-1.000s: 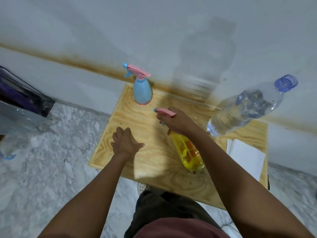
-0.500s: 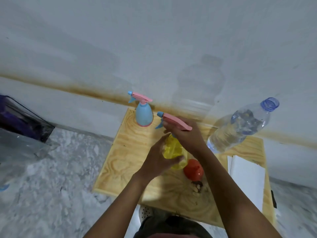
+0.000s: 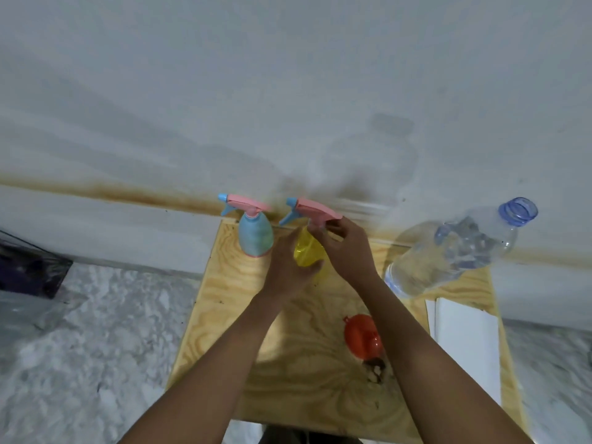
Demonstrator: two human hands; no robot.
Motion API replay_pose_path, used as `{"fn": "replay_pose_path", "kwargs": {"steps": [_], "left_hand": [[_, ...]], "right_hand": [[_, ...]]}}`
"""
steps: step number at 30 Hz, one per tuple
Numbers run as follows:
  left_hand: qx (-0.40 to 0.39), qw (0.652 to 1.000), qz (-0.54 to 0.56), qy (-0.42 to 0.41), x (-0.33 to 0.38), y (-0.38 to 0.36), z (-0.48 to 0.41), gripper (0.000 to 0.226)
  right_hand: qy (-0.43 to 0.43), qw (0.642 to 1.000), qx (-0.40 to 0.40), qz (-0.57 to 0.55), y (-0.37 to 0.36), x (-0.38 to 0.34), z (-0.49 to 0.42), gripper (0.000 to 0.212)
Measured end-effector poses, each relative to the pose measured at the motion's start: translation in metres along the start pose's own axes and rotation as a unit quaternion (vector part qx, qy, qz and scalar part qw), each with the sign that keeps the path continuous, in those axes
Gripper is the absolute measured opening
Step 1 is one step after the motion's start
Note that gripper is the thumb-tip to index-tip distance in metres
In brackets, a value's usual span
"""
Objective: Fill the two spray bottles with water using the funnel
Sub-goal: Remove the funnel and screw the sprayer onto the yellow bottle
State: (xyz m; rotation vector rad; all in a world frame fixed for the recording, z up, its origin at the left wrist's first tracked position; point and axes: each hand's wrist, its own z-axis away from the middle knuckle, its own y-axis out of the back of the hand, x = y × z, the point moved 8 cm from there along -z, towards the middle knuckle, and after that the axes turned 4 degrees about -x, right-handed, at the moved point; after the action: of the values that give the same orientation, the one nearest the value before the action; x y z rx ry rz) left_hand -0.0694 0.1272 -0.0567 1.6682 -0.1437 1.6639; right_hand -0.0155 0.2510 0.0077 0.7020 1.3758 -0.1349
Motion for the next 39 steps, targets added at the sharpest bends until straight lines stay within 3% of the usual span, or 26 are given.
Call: {"fn": "replay_pose_path", "kwargs": {"steps": [5,18,22,39], "left_hand": [[0.001,1.0,-0.011,0.01,-0.014,-0.002,-0.032,0.081],[0.02,1.0,-0.014,-0.012,-0.03,-0.008,-0.045,0.066],[0.031,1.0,0.0,0.002,-0.031,-0.01,-0.044,0.068],[0.046,0.998,0.039,0.021,-0.026,-0.008,-0.03,0.075]], "right_hand": [[-0.01,1.0,0.004,0.01,-0.011,0.014,-0.025,0.026],[-0.052,0.998,0.025,0.018,-0.014,0.036,-0.028,0.029],[-0.052,0.996,0.04,0.055,-0.012,0.041,-0.025,0.044],[-0.032,0.995,0.018,0.096,0.015,0.041,0.012,0.041]]}}
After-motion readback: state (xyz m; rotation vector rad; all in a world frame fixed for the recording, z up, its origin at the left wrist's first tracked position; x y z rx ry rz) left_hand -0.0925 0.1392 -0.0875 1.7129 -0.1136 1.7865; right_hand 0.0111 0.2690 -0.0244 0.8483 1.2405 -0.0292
